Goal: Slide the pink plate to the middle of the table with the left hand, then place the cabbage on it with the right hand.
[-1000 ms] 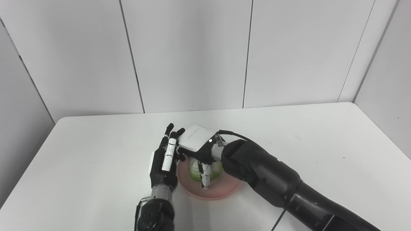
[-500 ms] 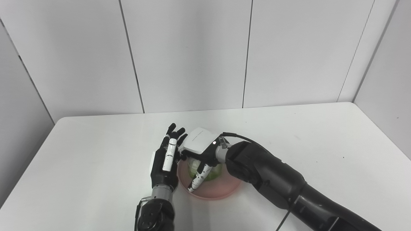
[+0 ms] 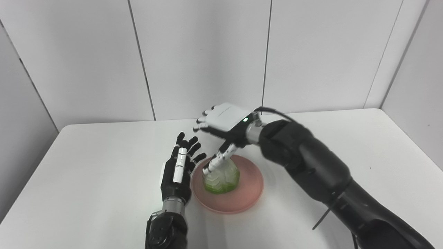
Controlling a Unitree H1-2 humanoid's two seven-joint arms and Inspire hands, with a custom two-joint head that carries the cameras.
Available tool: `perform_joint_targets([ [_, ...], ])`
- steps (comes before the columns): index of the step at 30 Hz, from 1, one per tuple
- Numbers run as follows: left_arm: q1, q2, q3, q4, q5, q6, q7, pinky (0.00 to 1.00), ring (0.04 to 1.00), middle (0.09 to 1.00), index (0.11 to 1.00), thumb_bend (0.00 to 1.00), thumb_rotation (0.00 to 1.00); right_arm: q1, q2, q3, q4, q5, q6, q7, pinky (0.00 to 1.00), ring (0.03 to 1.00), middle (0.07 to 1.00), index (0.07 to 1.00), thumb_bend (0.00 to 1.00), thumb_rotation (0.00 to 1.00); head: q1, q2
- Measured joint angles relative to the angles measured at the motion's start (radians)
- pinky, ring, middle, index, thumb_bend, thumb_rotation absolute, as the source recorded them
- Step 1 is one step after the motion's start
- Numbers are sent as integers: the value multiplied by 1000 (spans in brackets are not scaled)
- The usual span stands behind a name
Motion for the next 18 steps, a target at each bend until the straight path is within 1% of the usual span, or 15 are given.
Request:
perform_joint_targets([
  [2,-7,6,3,-1,3,0,12,698,854,835,933,832,731,57,-2,-68,-5,4,1,-120,1000,940,927,912,1000,949,2,0],
  [3,-10,12,6,-2,5,-1,16,706,860,841,936,831,732,86,-2,-92,-2,7,1,-182,1000,940,936,922,1000,963,5,2],
  [4,-13,27,8,-2,8,-1,17,709,863,843,935,834,730,128,0,-128,8,16,1,-247,993,940,942,927,1000,970,5,2],
  [5,-14,39,13,-2,13,-2,18,706,861,841,931,842,722,162,1,-148,20,32,0,-302,977,936,940,924,1000,964,9,2],
  [6,-15,54,19,-3,19,-2,21,703,861,840,928,849,716,198,8,-186,38,61,-1,-363,962,934,938,923,1000,969,14,2],
  [8,-16,89,28,-4,28,-5,34,703,863,841,925,850,718,269,38,-261,71,124,2,-454,963,945,946,936,1000,992,14,2],
  [9,-16,105,32,-5,28,-5,37,716,867,841,929,853,718,303,54,-291,81,153,7,-485,913,934,941,935,1000,996,17,2],
  [10,-18,115,34,-6,30,-5,39,699,854,828,922,859,719,333,73,-323,86,207,17,-500,861,932,949,936,1000,999,18,5],
  [11,-18,128,34,-6,36,-5,42,692,849,823,919,855,716,364,100,-361,88,267,44,-514,827,929,953,938,1000,1000,17,5],
  [12,-18,136,34,-5,47,-5,50,685,844,819,916,830,714,389,130,-397,92,320,68,-520,841,945,965,948,990,1000,17,5],
  [14,-18,145,27,-5,80,-6,72,689,840,814,908,812,709,425,196,-463,106,451,101,-531,911,966,964,950,967,1000,15,5],
  [15,-18,147,22,-6,103,-9,82,691,820,802,879,801,725,437,221,-482,120,501,109,-532,964,987,977,980,947,1000,15,5],
  [16,-17,149,12,-6,143,-13,105,692,813,798,869,797,731,443,250,-504,142,573,110,-531,982,993,982,990,941,1000,15,3],
  [17,-17,150,5,-7,173,-13,124,717,819,802,855,801,734,446,275,-523,170,626,110,-532,994,998,990,997,920,1000,17,2],
  [18,-15,150,-1,-10,202,-14,140,734,832,820,863,811,768,446,295,-538,201,679,106,-532,998,1000,992,997,918,1000,17,2],
])
